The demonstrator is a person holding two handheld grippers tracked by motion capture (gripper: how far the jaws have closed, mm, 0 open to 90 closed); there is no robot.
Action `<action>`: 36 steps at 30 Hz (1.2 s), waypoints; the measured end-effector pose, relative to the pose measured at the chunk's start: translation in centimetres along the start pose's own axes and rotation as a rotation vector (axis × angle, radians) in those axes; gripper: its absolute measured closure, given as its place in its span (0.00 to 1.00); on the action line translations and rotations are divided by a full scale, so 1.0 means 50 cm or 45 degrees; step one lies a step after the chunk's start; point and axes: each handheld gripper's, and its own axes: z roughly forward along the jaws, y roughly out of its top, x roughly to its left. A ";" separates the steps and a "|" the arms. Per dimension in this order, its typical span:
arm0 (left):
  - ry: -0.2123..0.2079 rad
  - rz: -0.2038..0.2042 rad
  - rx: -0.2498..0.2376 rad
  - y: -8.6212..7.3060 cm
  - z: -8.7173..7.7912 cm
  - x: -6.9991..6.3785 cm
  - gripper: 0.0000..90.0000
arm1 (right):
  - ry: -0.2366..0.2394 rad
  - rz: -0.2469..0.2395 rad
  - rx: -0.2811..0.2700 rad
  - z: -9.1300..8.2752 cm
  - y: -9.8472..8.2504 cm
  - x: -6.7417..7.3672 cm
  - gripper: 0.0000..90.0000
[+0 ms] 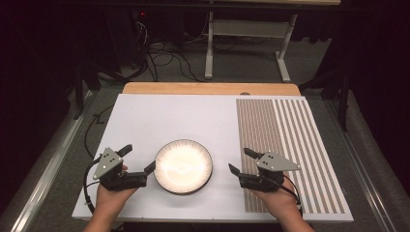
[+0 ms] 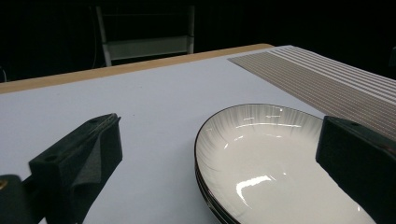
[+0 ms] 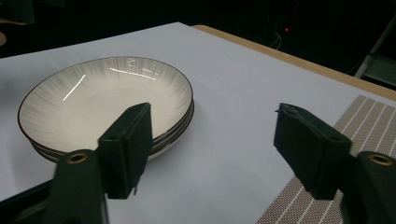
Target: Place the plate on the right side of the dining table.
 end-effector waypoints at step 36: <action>0.012 0.021 -0.017 0.000 -0.006 -0.003 0.00 | 0.183 -0.049 0.310 0.132 0.014 0.054 1.00</action>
